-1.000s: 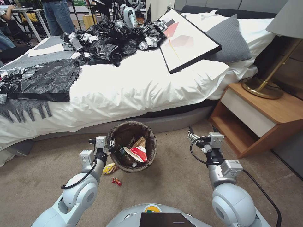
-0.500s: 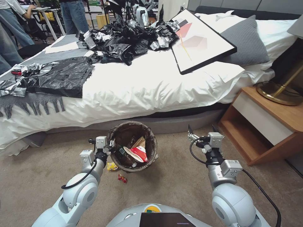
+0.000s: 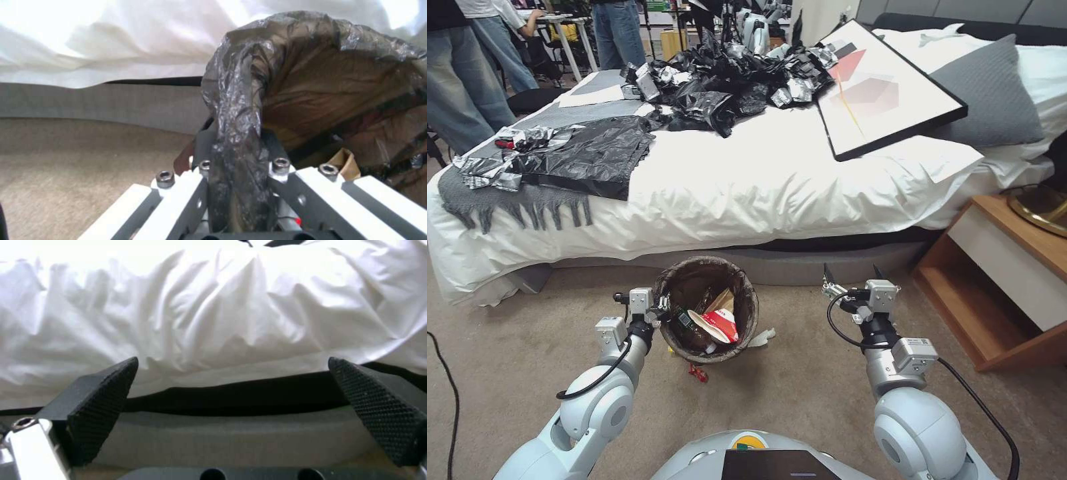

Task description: Pick up the trash bin, then pick up the garbage from the floor and place it into the trash bin.

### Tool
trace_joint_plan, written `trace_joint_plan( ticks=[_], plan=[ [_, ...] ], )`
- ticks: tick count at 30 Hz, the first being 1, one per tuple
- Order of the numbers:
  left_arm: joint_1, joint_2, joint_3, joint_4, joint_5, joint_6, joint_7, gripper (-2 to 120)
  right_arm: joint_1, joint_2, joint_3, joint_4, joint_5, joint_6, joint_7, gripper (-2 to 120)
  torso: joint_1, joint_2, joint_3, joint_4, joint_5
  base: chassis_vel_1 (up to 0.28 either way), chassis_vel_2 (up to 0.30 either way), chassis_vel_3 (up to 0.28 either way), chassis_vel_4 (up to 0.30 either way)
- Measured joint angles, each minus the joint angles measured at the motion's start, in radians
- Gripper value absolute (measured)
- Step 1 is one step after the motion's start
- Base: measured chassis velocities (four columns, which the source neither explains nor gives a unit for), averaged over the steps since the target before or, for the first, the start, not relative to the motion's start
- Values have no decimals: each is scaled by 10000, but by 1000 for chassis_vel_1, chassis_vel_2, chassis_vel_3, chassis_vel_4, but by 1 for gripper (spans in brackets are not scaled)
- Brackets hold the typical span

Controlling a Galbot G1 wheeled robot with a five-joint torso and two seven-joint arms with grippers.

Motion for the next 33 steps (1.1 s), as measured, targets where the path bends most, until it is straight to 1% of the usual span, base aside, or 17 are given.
trace_joint_plan(
  ticks=[22,33],
  plan=[
    [-46,20,15,27,-11,6,9,5,-33,7,-18,32,-8,-5,13,100,0,0,0,-1,1,46,43,43,45],
    [-46,24,49,57,-2,10,7,5,-124,89,-44,58,-86,-7,22,100,0,0,0,-1,0,9,8,10,11]
  ],
)
